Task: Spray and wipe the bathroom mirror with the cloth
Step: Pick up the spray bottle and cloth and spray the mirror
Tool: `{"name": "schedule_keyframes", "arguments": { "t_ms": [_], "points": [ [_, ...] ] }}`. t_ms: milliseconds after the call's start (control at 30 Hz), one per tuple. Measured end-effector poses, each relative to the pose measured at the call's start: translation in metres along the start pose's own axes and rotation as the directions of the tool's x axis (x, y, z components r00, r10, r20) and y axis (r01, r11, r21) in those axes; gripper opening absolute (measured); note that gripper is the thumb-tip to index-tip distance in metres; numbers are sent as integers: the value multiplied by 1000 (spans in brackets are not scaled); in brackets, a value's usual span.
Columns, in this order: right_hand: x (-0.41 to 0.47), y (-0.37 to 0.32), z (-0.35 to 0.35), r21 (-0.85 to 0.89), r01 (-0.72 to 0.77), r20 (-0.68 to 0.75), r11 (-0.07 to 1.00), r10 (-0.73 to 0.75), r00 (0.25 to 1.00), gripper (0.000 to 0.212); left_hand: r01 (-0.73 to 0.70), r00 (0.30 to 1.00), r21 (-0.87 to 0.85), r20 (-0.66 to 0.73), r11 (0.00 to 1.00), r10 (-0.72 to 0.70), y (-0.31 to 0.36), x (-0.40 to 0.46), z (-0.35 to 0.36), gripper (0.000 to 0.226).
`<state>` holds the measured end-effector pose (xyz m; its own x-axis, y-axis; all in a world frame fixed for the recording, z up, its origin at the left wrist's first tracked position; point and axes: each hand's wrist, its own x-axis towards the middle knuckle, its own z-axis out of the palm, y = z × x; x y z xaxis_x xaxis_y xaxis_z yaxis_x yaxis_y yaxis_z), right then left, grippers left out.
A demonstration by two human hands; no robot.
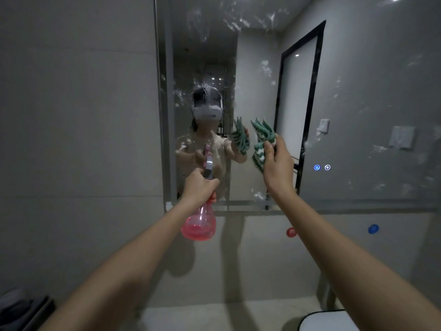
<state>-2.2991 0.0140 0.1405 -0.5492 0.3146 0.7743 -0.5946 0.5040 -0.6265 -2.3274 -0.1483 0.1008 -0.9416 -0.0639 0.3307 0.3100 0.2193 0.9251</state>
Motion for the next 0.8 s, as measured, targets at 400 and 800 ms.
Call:
{"name": "schedule_keyframes", "arguments": {
  "t_ms": [400,800],
  "points": [
    [-18,6,5,-41,-6,-5,999,6,1000,24,-31,1000,113,10,993,30,-15,-19,11,19],
    [-27,33,-36,-130,-57,-76,990,48,996,11,23,981,54,193,998,-33,-39,-35,74,14]
  ]
}}
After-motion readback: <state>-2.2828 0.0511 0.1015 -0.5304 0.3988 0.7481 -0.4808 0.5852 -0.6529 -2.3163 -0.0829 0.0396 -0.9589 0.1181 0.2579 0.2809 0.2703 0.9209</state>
